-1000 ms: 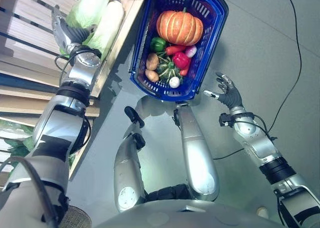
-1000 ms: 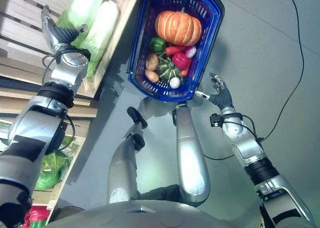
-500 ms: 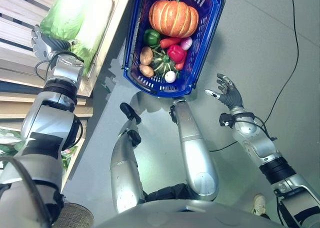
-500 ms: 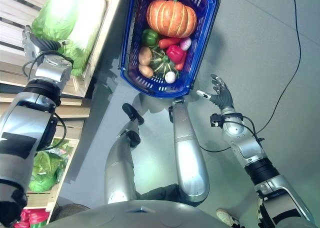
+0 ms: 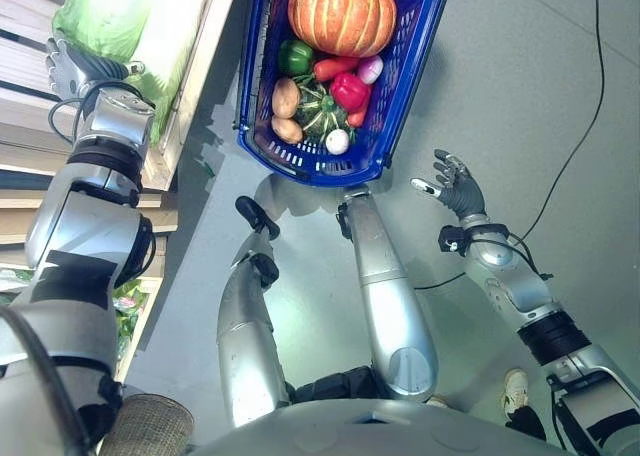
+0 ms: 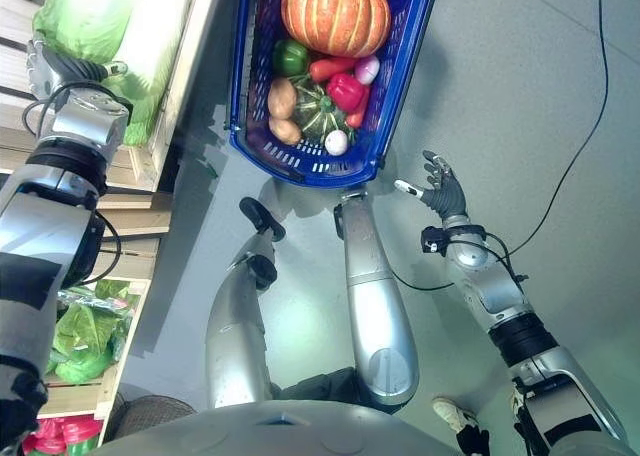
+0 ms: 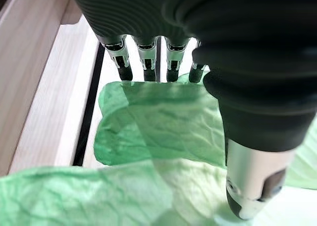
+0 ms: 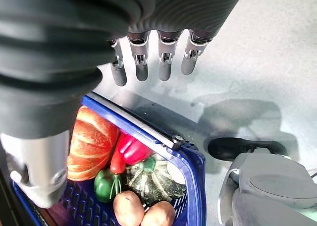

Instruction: Pick up fruits and vegetables into the basket

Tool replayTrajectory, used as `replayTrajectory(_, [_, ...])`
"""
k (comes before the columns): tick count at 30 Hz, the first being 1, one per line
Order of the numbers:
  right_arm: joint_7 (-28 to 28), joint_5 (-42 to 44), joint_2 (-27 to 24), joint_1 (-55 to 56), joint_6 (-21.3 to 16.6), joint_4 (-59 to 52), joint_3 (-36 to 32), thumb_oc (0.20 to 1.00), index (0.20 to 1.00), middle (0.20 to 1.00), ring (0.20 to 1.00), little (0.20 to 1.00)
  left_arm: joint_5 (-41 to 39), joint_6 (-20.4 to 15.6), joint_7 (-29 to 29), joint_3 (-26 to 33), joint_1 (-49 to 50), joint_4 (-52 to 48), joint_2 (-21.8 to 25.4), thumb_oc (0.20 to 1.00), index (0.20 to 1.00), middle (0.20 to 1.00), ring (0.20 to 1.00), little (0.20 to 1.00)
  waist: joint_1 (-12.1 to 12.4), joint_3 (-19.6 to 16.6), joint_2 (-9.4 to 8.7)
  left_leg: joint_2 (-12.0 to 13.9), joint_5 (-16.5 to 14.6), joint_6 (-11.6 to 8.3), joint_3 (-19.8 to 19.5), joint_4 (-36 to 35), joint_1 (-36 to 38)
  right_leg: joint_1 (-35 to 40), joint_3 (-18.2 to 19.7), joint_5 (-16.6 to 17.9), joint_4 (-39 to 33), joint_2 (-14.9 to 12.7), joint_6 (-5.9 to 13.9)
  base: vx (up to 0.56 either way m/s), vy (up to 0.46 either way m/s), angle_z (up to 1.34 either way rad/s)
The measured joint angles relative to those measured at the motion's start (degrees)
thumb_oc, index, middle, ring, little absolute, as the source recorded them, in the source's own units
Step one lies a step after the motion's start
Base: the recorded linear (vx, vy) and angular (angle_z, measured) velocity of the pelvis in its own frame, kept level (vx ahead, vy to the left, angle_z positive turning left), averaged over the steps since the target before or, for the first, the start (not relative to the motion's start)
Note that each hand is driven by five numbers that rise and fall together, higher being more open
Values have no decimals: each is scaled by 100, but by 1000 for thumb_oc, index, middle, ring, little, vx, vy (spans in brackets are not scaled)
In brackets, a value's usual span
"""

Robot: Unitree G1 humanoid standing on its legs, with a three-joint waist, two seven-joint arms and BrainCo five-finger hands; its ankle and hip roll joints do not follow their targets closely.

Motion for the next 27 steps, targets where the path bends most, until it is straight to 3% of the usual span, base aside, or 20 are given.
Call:
replayTrajectory(10, [-4, 119, 22, -33, -164, 248, 26, 1000, 1000, 1000, 1000, 1000, 93, -146, 1, -160, -173, 80, 83, 1000, 1000, 1000, 1000, 1000, -7, -1, -1, 2, -26, -1, -14, 71, -219, -220, 34, 30, 42, 12, -42, 2, 1, -1])
replayTrajectory(19, [39, 310, 88, -134, -189, 371, 16, 1000, 1000, 1000, 1000, 1000, -317, -221, -609, -377, -402, 312, 277, 1000, 1000, 1000, 1000, 1000, -8, -10, -9, 10, -42, 1, -14, 151, -350, -351, 76, 28, 59, 21, 7, 1, 15, -1])
replayTrajectory(20, [49, 310, 87, -175, -175, 371, 16, 1000, 1000, 1000, 1000, 1000, -414, -222, -653, -382, -402, 313, 305, 896, 896, 896, 896, 896, -11, -11, -10, 13, -55, -2, -15, 167, -350, -355, 81, 35, 59, 31, 14, 5, 34, -7])
replayTrajectory(21, [64, 310, 87, -215, -158, 370, 11, 1000, 1000, 1000, 1000, 1000, -499, -222, -699, -380, -400, 316, 320, 561, 561, 561, 561, 561, -14, -12, -10, 17, -70, -5, -15, 186, -355, -361, 96, 41, 59, 40, 17, 3, 25, -8])
replayTrajectory(22, [99, 310, 87, -248, -131, 368, -9, 1000, 1000, 1000, 1000, 1000, -631, -224, -726, -380, -401, 316, 323, 325, 325, 325, 325, 325, -15, -15, -11, 17, -76, -8, -14, 190, -355, -367, 117, 48, 59, 50, 21, -3, 16, -7])
replayTrajectory(23, [113, 310, 87, -257, -121, 362, -31, 1000, 1000, 1000, 1000, 1000, -705, -225, -754, -379, -403, 316, 324, 200, 200, 200, 200, 200, -14, -18, -11, 17, -77, -9, -13, 190, -354, -376, 144, 52, 61, 60, 23, -5, 12, -6])
replayTrajectory(27, [135, 310, 81, -257, -65, 345, -119, 1000, 1000, 1000, 1000, 1000, -1017, -228, -917, -366, -394, 315, 467, 200, 200, 200, 200, 200, -47, -19, -12, 23, -80, -17, -10, 194, -367, -414, 177, 56, 83, 85, 21, -1, 2, -1])
